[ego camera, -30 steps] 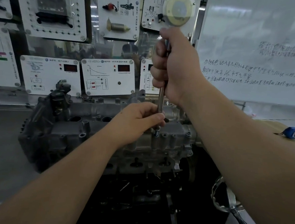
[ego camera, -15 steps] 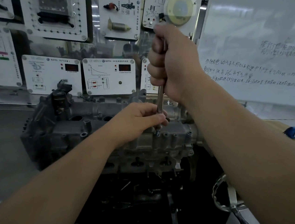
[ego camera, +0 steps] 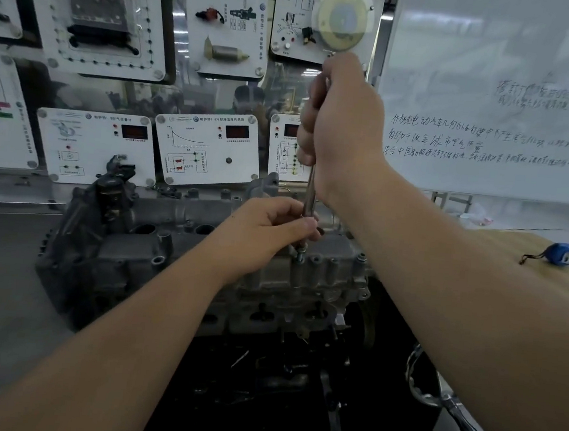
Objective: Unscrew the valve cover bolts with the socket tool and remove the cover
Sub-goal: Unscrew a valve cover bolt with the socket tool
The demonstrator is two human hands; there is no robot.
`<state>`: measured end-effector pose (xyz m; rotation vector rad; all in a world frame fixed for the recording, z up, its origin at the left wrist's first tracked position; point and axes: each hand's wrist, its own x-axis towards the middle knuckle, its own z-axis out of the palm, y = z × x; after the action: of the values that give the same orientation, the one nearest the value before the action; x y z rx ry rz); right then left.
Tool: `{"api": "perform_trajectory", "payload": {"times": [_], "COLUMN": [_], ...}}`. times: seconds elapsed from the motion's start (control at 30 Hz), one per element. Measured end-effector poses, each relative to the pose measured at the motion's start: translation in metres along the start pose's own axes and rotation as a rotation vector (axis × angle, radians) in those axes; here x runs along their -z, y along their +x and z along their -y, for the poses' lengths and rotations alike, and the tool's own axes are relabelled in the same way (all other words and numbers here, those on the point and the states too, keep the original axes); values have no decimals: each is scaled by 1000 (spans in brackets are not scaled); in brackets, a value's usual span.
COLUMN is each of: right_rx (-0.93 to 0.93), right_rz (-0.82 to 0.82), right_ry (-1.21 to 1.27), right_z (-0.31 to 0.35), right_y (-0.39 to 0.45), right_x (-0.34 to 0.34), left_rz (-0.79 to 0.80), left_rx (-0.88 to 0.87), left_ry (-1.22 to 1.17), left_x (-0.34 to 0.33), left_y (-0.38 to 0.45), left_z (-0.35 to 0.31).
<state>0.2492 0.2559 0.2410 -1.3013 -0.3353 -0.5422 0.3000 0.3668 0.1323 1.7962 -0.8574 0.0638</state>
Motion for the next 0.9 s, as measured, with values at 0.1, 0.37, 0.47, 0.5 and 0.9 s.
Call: {"api": "perform_trajectory", "payload": {"times": [0.1, 0.37, 0.47, 0.5, 0.9], "right_rx": [-83, -85, -58, -54, -100], "right_rz": [231, -88, -19, 45, 56], "right_ry": [42, -99, -66, -32, -24], "right_z": [5, 3, 3, 2, 1], "right_y": [1, 4, 2, 1, 6], "right_x": [4, 1, 2, 2, 3], "left_rz": [8, -175, -139, -101, -199], "left_rx": [-15, -2, 3, 5, -18], "left_ry": [-18, 147, 114, 63, 128], "left_x": [2, -8, -5, -4, -10], "left_y": [-2, 4, 3, 2, 3], "left_z": [0, -3, -1, 0, 0]}}
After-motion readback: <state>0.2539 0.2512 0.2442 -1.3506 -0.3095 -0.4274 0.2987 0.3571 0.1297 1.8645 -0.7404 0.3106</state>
